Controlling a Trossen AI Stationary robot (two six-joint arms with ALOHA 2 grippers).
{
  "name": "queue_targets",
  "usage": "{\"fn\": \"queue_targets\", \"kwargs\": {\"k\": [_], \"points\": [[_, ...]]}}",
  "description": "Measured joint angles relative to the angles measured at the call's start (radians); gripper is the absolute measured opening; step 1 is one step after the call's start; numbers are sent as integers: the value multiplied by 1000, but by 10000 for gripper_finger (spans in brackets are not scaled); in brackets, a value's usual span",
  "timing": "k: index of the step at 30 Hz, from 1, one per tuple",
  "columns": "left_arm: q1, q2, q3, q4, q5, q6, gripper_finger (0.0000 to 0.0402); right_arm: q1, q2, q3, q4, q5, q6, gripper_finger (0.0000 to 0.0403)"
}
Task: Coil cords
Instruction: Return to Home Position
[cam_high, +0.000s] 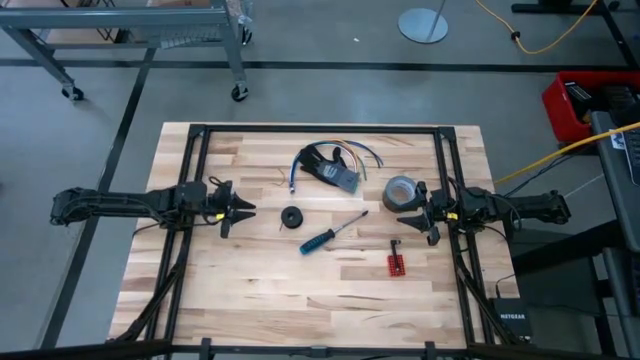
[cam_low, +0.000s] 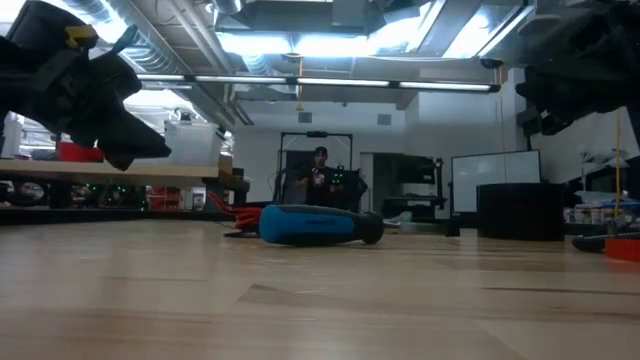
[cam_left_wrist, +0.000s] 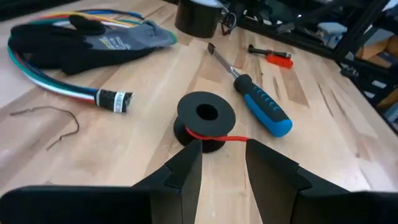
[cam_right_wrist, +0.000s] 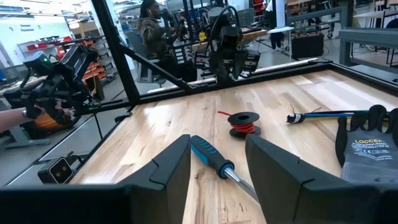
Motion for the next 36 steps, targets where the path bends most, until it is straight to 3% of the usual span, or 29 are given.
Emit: {"fn": "queue_targets", "kwargs": {"k": [10, 27, 36], "points": [[0, 0, 0, -15, 0, -79, 117, 0, 0, -1, 0, 0, 0, 158], [0, -3, 0, -19, -1, -79, 117, 0, 0, -1, -1, 0, 1, 158], [0, -146, 0, -20, -2, -79, 117, 0, -2, -2, -2, 1, 1, 158]]}}
